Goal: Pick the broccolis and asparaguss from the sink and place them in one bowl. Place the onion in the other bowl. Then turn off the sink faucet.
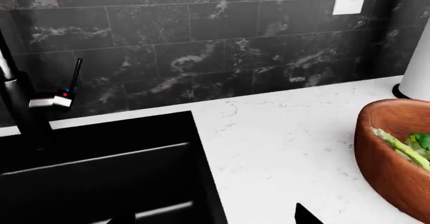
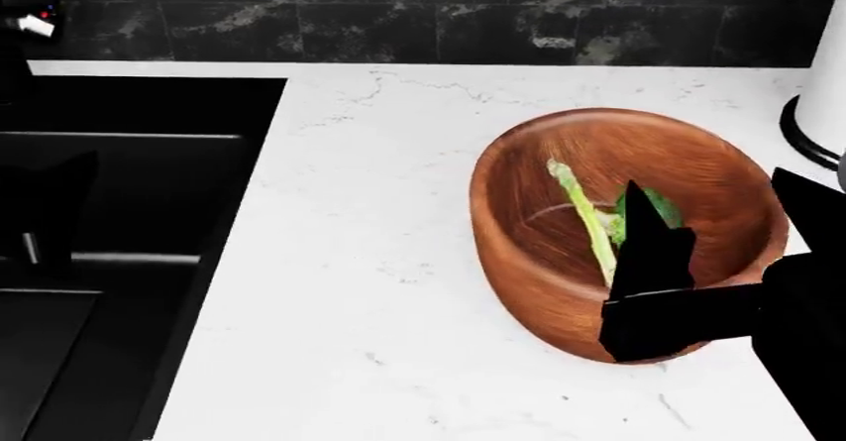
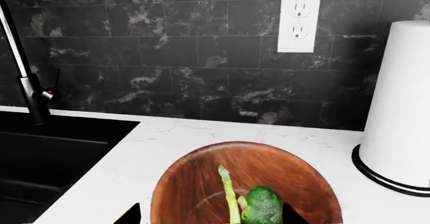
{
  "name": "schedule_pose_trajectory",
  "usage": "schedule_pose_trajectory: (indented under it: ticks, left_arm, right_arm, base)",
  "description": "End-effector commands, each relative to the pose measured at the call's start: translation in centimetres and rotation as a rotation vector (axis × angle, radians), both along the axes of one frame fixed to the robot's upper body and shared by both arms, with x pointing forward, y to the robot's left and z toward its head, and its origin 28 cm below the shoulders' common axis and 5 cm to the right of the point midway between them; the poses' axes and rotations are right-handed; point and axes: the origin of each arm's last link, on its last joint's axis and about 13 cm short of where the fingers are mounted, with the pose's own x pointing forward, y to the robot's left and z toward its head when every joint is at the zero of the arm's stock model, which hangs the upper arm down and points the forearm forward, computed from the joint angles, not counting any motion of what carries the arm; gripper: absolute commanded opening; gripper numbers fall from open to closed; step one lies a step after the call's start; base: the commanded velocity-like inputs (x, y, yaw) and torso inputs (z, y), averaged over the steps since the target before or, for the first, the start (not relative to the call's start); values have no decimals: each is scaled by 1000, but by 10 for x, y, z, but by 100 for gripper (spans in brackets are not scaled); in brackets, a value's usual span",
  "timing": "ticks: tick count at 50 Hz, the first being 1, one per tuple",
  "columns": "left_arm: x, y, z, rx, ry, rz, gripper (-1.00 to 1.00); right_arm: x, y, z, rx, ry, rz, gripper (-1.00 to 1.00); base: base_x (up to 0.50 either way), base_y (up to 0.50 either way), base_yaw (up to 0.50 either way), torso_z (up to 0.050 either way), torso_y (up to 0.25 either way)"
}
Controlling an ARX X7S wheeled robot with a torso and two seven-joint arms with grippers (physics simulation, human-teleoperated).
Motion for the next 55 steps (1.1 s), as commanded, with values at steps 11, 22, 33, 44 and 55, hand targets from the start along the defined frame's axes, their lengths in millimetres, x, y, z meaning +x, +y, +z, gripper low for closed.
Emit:
schedule_pose_trajectory:
  ticks: [11, 22, 33, 44, 55]
  left_arm:
    - [0, 1, 2, 1, -11, 8, 100]
    - [-1, 3, -3, 4, 0, 6, 100]
    - [-1, 2, -4, 0, 2, 9, 100]
    - [-2, 4, -3, -2, 4, 13, 100]
    - [-3, 3, -3, 2, 3, 11, 100]
  right_arm:
    - [-1, 0, -7, 17, -2, -9, 100]
    - [3, 2, -9, 13, 8, -6, 100]
    - [5, 3, -9, 10, 7, 1, 100]
    - [7, 5, -12, 9, 15, 8, 100]
    - [6, 4, -13, 10, 14, 1, 100]
  base:
    - [-3, 500, 0, 0, 0]
    - [-3, 500, 0, 0, 0]
    - [-1, 500, 0, 0, 0]
    - [72, 500, 0, 0, 0]
    - [114, 501, 0, 0, 0]
